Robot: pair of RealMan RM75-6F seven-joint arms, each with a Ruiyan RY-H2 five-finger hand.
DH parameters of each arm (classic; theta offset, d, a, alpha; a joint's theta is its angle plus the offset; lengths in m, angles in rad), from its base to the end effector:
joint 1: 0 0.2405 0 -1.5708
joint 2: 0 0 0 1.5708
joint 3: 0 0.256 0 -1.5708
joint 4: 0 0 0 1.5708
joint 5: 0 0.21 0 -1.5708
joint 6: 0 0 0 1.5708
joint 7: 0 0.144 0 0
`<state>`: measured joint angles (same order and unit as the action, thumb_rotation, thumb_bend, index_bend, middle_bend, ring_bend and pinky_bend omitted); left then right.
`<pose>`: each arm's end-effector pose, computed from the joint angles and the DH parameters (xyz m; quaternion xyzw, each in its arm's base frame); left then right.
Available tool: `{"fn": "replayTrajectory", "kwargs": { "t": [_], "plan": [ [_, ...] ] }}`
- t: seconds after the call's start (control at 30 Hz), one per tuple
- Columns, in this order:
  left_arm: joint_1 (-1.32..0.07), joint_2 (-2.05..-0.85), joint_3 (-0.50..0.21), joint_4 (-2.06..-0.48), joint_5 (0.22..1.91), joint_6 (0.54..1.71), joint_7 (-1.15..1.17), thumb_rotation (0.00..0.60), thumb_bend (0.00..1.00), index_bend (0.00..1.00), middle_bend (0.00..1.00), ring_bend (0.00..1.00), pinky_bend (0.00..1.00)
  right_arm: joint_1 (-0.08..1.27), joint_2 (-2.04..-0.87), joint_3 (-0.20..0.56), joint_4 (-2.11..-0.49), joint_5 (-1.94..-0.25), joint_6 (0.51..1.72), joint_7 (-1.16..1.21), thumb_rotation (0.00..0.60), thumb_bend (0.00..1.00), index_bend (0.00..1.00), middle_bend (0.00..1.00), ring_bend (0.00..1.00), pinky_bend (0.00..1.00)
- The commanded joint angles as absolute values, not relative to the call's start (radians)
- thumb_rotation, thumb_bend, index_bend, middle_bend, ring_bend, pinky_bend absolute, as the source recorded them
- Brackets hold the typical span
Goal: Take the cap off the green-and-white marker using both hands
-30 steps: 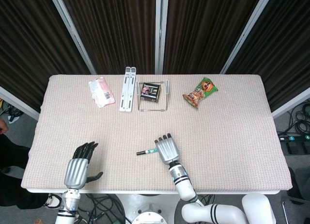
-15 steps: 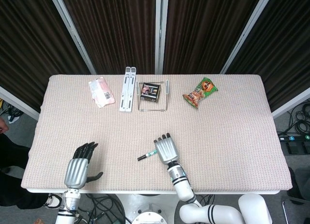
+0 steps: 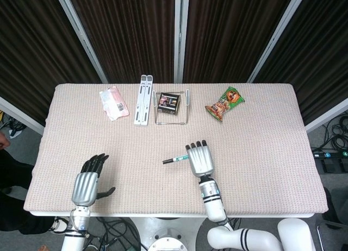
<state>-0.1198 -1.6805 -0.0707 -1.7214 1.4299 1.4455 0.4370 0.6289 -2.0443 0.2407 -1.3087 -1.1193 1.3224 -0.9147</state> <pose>-0.1960 0.1820 -0.0025 -0.5655 -0.4731 -0.4381 0.5142 -0.1014 -0.2898 -0.0966 0.6952 -0.2952 0.3421 0.5591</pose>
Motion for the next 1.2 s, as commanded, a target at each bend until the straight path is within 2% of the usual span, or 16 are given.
{"fn": "replayTrajectory", "kwargs": {
  "t": [0.03,0.27,0.6,0.93,1.2],
  "plan": [
    [-0.145,-1.704,-0.135,-1.748,1.38,1.455,0.525,0.6,0.02,0.12,0.11,0.09,0.19,0.604,-2.038,0.287,-1.335,-1.112,1.396,-0.915,0.6,0.3,0.69,0.61,0.4,0.35],
    [-0.246,-1.78,-0.266,-1.758,1.321,1.449,0.709,0.6,0.12,0.19,0.19,0.17,0.25,0.594,-2.043,0.35,-1.344,-1.121,1.477,-0.89,0.6,0.31,0.69,0.61,0.41,0.36],
    [-0.449,-1.899,-0.395,-1.663,1.293,1.38,0.833,0.6,0.12,0.34,0.34,0.29,0.36,0.663,-2.089,0.416,-1.323,-1.116,1.477,-0.932,0.6,0.32,0.69,0.61,0.41,0.36],
    [-0.552,-1.972,-0.39,-1.567,1.222,1.317,0.829,0.6,0.13,0.39,0.38,0.33,0.42,0.717,-2.149,0.439,-1.254,-1.091,1.459,-0.955,0.6,0.32,0.69,0.62,0.41,0.36],
    [-0.595,-1.997,-0.396,-1.565,1.16,1.323,0.875,0.6,0.21,0.39,0.38,0.33,0.42,0.757,-2.202,0.448,-1.202,-1.083,1.449,-0.964,0.6,0.32,0.69,0.61,0.41,0.36]
  ]
}}
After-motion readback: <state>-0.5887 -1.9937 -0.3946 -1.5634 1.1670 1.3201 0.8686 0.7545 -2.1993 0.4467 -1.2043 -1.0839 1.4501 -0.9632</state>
